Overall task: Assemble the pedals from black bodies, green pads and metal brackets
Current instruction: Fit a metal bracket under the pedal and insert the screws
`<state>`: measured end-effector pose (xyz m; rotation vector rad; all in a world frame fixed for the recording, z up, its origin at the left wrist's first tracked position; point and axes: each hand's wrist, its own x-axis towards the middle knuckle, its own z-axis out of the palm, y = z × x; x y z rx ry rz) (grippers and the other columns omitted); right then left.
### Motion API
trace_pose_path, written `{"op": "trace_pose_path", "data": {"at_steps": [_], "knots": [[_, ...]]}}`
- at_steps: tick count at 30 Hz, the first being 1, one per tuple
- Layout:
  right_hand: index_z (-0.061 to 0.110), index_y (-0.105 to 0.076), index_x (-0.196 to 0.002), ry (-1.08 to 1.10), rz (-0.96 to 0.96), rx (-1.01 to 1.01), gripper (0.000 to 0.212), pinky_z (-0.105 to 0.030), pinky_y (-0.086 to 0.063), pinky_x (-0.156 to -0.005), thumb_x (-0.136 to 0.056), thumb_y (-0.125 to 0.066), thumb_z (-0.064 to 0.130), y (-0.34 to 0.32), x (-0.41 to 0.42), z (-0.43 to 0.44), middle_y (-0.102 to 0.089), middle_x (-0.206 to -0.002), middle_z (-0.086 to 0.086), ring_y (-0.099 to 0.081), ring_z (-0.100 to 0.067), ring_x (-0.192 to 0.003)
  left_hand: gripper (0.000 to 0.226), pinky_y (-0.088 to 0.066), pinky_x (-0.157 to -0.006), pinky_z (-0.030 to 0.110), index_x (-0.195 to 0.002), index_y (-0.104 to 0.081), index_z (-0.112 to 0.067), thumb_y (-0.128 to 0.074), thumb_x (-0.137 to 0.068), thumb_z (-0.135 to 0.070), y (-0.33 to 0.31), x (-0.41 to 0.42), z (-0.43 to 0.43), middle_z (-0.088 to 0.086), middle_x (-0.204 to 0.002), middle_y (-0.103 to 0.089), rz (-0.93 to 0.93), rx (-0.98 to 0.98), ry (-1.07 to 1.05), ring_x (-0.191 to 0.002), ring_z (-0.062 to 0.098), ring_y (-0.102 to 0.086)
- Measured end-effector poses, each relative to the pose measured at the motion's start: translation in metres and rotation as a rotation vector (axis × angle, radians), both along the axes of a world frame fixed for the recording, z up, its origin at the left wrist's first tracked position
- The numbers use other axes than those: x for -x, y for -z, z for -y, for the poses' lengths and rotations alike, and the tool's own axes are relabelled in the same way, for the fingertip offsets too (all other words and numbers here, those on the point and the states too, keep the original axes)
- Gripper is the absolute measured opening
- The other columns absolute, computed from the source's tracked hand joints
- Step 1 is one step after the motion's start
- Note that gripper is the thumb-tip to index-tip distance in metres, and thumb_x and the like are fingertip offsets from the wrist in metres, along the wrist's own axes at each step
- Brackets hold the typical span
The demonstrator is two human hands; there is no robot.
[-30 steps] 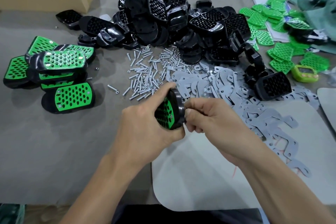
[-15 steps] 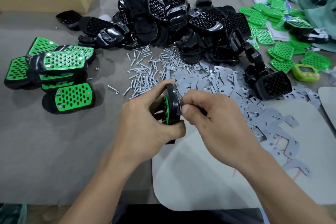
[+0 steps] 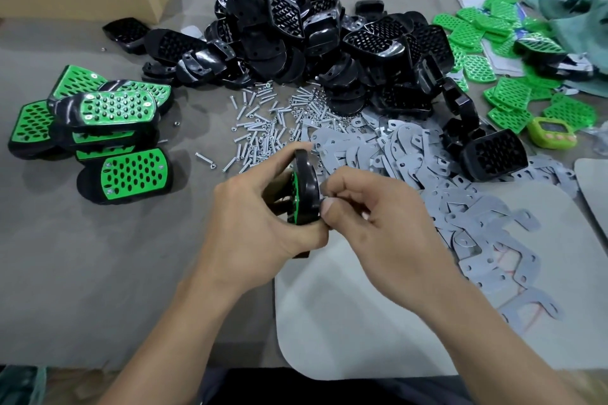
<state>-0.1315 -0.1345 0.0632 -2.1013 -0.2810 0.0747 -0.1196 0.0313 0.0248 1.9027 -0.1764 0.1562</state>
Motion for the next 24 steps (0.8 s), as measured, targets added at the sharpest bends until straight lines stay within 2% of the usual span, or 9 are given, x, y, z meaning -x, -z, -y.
{"op": "trace_pose_path", "data": {"at_steps": [3, 6, 9, 11, 13, 16, 19, 24], "knots": [[0.021, -0.055, -0.076, -0.013, 0.155, 0.132, 0.014, -0.018, -0.033, -0.059, -0.09, -0.058, 0.021, -0.002, 0.004, -0.002, -0.048, -0.065, 0.01, -0.047, -0.01, -0.066, 0.071, -0.05, -0.062, 0.016, -0.12, -0.068, -0.046, -0.075, -0.053, -0.023, 0.002, 0.0, -0.003, -0.015, -0.071, -0.062, -0.036, 0.044, 0.058, -0.06, 0.004, -0.053], [0.016, -0.053, -0.069, -0.026, 0.155, 0.131, 0.02, -0.021, -0.031, -0.055, -0.088, -0.057, 0.02, -0.004, 0.005, -0.002, -0.045, -0.061, 0.004, -0.043, -0.015, -0.062, 0.073, -0.047, -0.061, 0.012, -0.12, -0.068, -0.044, -0.075, -0.051, -0.022, 0.001, 0.001, -0.004, -0.017, -0.07, -0.06, -0.03, 0.041, 0.088, -0.058, 0.003, -0.051], [0.007, -0.05, -0.059, -0.051, -0.101, -0.127, 0.027, -0.024, -0.026, -0.05, -0.082, -0.058, 0.017, -0.005, 0.003, -0.002, -0.039, -0.053, -0.007, -0.032, -0.012, -0.052, 0.079, -0.053, -0.066, 0.015, -0.126, -0.066, -0.041, -0.075, -0.05, -0.022, -0.002, 0.003, -0.005, -0.016, -0.074, -0.062, 0.017, -0.025, 0.086, -0.061, 0.0, -0.054], [0.007, -0.055, -0.054, -0.039, -0.327, -0.347, 0.025, -0.024, -0.027, -0.05, -0.077, -0.06, 0.016, -0.005, -0.001, 0.001, -0.041, -0.048, -0.011, -0.034, -0.016, -0.051, 0.081, -0.059, -0.072, 0.022, -0.128, -0.064, -0.043, -0.075, -0.05, -0.026, -0.005, 0.004, -0.006, -0.014, -0.077, -0.061, 0.05, -0.106, 0.072, -0.065, 0.001, -0.054], [0.011, -0.062, -0.057, -0.031, -0.404, -0.406, 0.021, -0.023, -0.032, -0.053, -0.077, -0.061, 0.017, -0.003, -0.002, 0.003, -0.048, -0.049, -0.008, -0.039, -0.017, -0.051, 0.082, -0.062, -0.076, 0.031, -0.129, -0.062, -0.045, -0.075, -0.049, -0.032, -0.008, 0.003, -0.006, -0.014, -0.079, -0.061, 0.059, -0.174, 0.047, -0.067, 0.006, -0.056], [0.021, -0.068, -0.067, -0.002, -0.243, -0.238, 0.015, -0.027, -0.038, -0.057, -0.08, -0.06, 0.023, 0.002, -0.002, 0.003, -0.062, -0.058, 0.003, -0.049, -0.01, -0.056, 0.08, -0.062, -0.075, 0.035, -0.127, -0.062, -0.046, -0.076, -0.049, -0.036, -0.01, 0.0, -0.007, -0.014, -0.079, -0.064, 0.04, -0.189, 0.031, -0.067, 0.006, -0.059], [0.021, -0.068, -0.073, 0.006, -0.186, -0.26, 0.012, -0.023, -0.043, -0.061, -0.081, -0.061, 0.018, 0.005, -0.002, 0.003, -0.065, -0.062, 0.003, -0.056, -0.006, -0.059, 0.081, -0.061, -0.071, 0.034, -0.126, -0.063, -0.048, -0.074, -0.047, -0.035, -0.01, 0.001, -0.007, -0.011, -0.08, -0.065, 0.016, -0.192, 0.053, -0.07, 0.019, -0.064], [0.015, -0.061, -0.065, 0.065, -0.115, -0.23, 0.019, -0.026, -0.035, -0.056, -0.083, -0.057, 0.018, 0.011, 0.003, -0.002, -0.057, -0.058, -0.006, -0.046, -0.013, -0.056, 0.078, -0.059, -0.07, 0.033, -0.124, -0.064, -0.046, -0.074, -0.048, -0.033, -0.01, 0.004, -0.005, -0.011, -0.078, -0.062, 0.024, -0.191, 0.055, -0.069, 0.019, -0.06]]}}
